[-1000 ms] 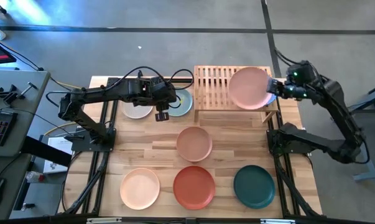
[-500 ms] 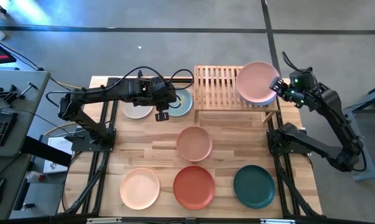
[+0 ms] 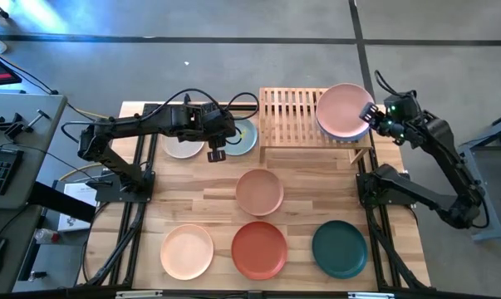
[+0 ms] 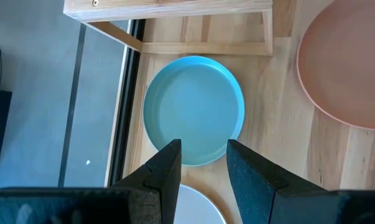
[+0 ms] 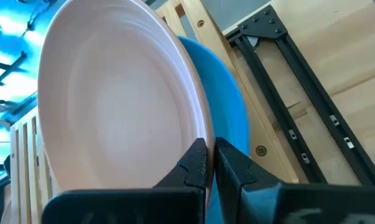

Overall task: Place and stack plates onto a shelf
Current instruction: Stack the pink plate on top of the blue plate on the shelf

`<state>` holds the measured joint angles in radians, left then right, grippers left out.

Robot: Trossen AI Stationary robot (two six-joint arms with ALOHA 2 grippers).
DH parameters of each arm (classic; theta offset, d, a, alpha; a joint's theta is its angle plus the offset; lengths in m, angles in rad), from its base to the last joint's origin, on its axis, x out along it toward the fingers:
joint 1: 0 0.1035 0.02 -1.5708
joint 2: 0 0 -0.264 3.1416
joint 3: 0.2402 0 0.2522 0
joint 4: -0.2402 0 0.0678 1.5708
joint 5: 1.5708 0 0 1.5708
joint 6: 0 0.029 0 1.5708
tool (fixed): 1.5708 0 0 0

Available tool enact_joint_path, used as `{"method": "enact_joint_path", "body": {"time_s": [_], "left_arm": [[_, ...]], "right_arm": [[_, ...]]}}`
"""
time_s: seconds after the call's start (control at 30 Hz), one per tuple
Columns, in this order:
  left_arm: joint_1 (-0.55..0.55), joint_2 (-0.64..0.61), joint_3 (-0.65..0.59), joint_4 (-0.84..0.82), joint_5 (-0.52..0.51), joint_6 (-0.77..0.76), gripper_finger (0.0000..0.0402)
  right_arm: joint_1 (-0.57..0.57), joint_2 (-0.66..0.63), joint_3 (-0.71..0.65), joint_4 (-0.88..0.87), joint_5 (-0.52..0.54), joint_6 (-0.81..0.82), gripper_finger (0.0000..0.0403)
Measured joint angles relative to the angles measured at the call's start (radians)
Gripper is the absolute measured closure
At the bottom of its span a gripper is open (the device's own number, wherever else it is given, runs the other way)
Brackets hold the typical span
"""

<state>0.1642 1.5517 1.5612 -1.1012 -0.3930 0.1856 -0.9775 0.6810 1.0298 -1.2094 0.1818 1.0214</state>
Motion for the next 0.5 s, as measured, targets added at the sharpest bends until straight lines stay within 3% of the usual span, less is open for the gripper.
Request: {"method": "enact_joint_path", "body": {"time_s": [0.5], "left_arm": [[0.0, 0.0, 0.0, 0.0, 0.001, 0.0, 0.0286]], "right_arm": [[0.0, 0.037, 0.001, -0.013, 0.017, -0.009, 0.0403]]}}
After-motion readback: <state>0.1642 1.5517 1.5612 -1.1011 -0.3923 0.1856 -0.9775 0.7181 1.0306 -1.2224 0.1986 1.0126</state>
